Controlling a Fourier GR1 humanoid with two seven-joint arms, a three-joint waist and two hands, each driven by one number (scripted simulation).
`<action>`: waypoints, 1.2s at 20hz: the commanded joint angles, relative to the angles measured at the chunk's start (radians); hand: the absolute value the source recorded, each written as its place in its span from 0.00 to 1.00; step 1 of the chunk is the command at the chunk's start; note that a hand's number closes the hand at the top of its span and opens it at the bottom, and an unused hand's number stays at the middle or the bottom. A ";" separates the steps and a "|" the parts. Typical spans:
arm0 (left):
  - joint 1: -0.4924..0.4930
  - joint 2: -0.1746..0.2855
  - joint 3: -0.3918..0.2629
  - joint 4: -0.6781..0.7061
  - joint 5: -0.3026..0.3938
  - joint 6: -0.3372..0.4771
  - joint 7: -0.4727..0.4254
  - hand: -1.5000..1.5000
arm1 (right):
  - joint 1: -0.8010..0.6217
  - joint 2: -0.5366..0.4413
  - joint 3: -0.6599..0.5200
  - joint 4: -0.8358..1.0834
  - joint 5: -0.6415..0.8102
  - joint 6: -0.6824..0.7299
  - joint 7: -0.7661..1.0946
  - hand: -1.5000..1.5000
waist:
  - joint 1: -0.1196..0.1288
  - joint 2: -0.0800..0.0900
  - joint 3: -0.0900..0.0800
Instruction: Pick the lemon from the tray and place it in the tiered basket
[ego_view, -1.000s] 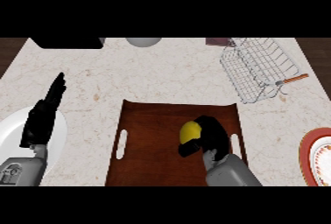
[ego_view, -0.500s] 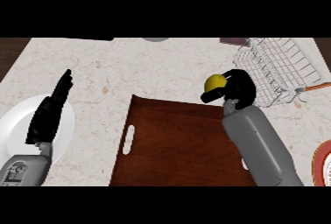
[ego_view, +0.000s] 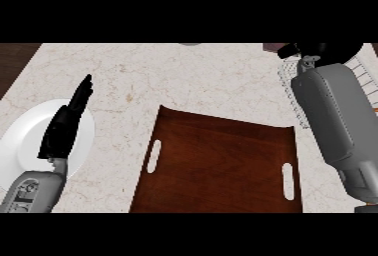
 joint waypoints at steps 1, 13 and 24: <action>-0.024 -0.003 -0.011 -0.005 -0.008 -0.004 0.008 0.50 | -0.143 -0.047 -0.033 0.099 0.170 -0.039 0.238 1.00 | 0.027 0.000 0.000; -0.064 -0.027 -0.011 0.044 -0.014 0.009 0.023 0.50 | -0.399 -0.058 -0.176 0.364 0.413 0.040 0.321 1.00 | 0.004 0.002 0.009; -0.047 -0.020 0.010 0.053 -0.010 0.013 0.003 0.50 | -0.467 -0.118 -0.237 0.609 0.578 0.243 0.321 1.00 | -0.016 -0.002 0.008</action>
